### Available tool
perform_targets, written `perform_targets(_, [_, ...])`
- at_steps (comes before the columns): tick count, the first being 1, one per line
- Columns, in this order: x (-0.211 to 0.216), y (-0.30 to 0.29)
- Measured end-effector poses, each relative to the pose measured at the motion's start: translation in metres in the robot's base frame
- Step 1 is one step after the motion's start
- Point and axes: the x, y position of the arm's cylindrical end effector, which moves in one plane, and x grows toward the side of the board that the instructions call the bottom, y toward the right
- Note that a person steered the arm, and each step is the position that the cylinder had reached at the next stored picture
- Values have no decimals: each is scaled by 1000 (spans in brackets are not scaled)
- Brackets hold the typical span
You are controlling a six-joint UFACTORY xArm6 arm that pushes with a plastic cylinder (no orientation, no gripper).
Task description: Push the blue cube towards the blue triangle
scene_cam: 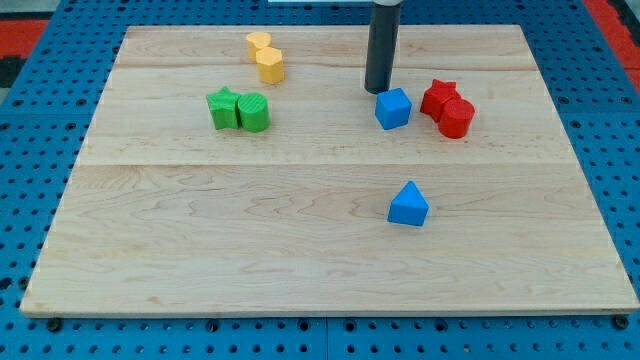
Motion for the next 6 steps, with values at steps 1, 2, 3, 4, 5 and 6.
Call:
perform_targets(1, [11,24])
perform_targets(2, [12,29])
perform_targets(3, [12,29])
perform_targets(4, [22,12])
perform_targets(5, [47,-3])
perform_targets(6, [58,-3])
